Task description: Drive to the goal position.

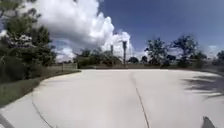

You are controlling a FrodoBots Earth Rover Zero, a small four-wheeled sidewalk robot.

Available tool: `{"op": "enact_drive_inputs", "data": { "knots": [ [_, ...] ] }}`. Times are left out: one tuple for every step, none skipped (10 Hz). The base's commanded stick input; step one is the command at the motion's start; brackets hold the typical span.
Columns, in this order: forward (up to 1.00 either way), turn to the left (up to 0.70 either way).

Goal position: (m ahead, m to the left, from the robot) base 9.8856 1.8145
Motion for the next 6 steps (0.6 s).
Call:
{"op": "enact_drive_inputs", "data": {
  "knots": [
    [0.7,0.0],
    [0.7,0.0],
    [0.7,0.0],
    [0.7,0.0],
    [0.7,0.0],
    [0.7,0.0]
  ]
}}
